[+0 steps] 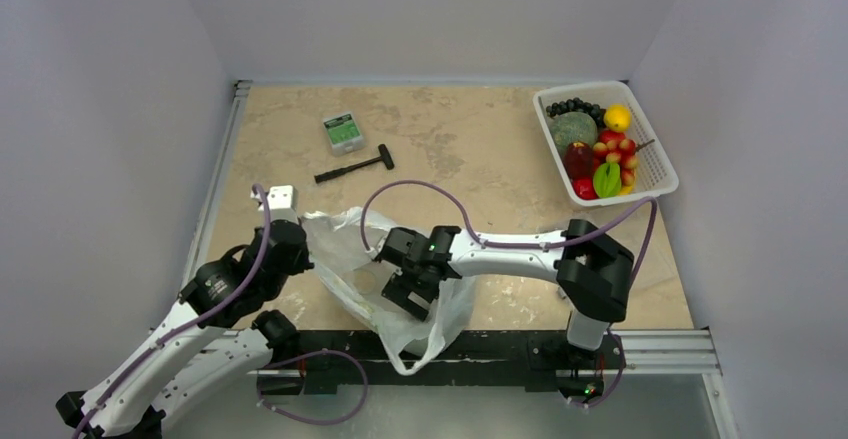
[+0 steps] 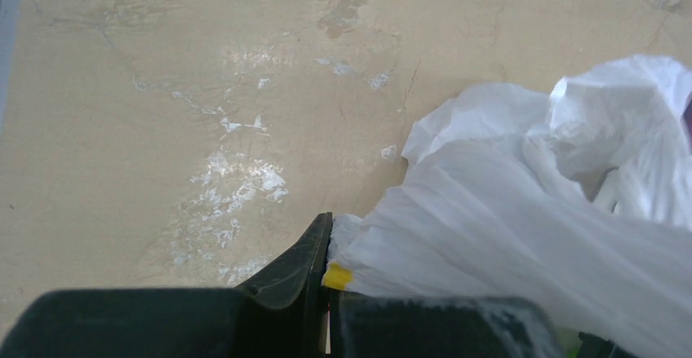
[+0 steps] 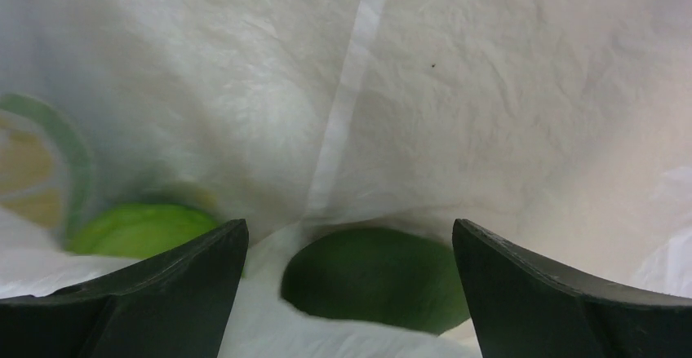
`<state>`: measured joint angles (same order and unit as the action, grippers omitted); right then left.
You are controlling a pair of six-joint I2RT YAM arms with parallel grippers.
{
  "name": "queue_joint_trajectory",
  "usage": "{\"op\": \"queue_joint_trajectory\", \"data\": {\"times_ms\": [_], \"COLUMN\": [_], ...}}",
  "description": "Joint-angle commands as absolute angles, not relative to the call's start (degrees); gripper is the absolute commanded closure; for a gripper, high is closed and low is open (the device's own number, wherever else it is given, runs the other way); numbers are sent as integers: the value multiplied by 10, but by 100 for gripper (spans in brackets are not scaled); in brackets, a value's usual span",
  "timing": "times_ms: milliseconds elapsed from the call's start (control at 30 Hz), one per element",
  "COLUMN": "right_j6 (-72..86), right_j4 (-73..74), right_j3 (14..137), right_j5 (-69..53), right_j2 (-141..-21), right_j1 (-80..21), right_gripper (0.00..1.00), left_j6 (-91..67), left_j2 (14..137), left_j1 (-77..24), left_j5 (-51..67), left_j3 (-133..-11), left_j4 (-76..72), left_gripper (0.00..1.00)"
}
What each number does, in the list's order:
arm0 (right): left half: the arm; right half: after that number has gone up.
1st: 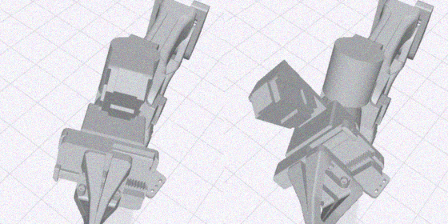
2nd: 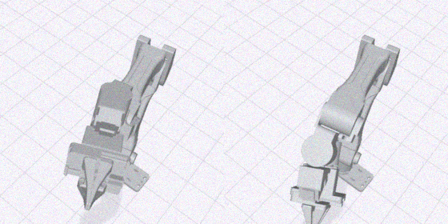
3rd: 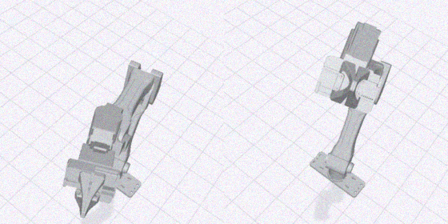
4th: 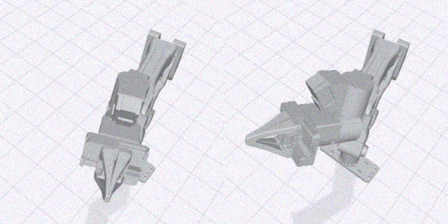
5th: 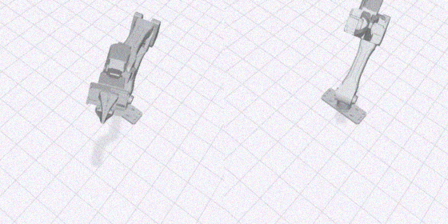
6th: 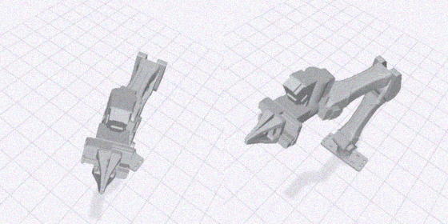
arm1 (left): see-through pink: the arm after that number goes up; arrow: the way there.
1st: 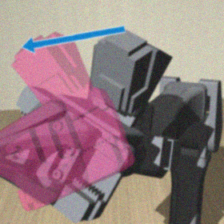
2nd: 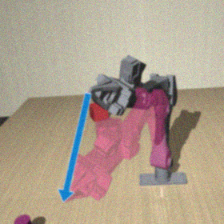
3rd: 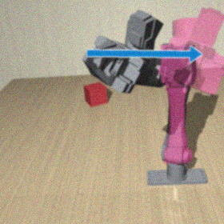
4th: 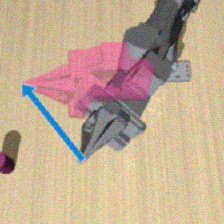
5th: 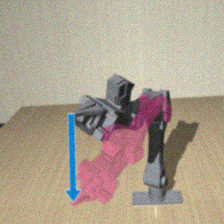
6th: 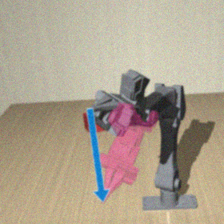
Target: Take the fake fruits out of the plastic bag
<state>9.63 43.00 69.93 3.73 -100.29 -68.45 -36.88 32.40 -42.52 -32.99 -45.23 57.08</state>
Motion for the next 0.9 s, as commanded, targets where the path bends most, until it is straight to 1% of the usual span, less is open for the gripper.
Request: {"op": "queue_joint_trajectory", "data": {"times_ms": [0, 100, 167, 233, 333, 467, 567, 633, 700, 800, 867], "right_j6": [104, 118, 132, 145, 151, 155, 146, 134, 125, 131, 143], "right_j4": [361, 320, 300, 285, 249, 212, 211, 222, 217, 201, 178], "right_j3": [647, 633, 649, 677, 713, 759, 821, 861, 861, 830, 787], "right_j5": [11, 41, 58, 116, 189, 244, 238, 238, 215, 178, 147], "right_j2": [-984, -969, -960, -964, -988, -1028, -1048, -1047, -1034, -1016, -1003], "right_j1": [-701, -704, -703, -700, -678, -621, -576, -570, -570, -571, -573], "right_gripper": [1, 1, 1, 1, 1, 1, 1, 1, 1, 1, 1], "left_j6": [-371, -369, -362, -355, -343, -298, -263, -257, -270, -316, -353], "left_j2": [331, 337, 340, 348, 389, 449, 466, 461, 441, 382, 350], "left_j1": [-428, -428, -427, -427, -425, -424, -420, -420, -420, -420, -420], "left_j5": [-333, -331, -335, -341, -346, -368, -389, -387, -378, -357, -340], "left_j3": [-468, -470, -469, -483, -557, -670, -738, -766, -760, -662, -579], "left_j4": [558, 559, 551, 538, 537, 532, 534, 545, 559, 567, 561], "left_gripper": [100, 100, 100, 100, 100, 100, 100, 100, 100, 100, 100]}}
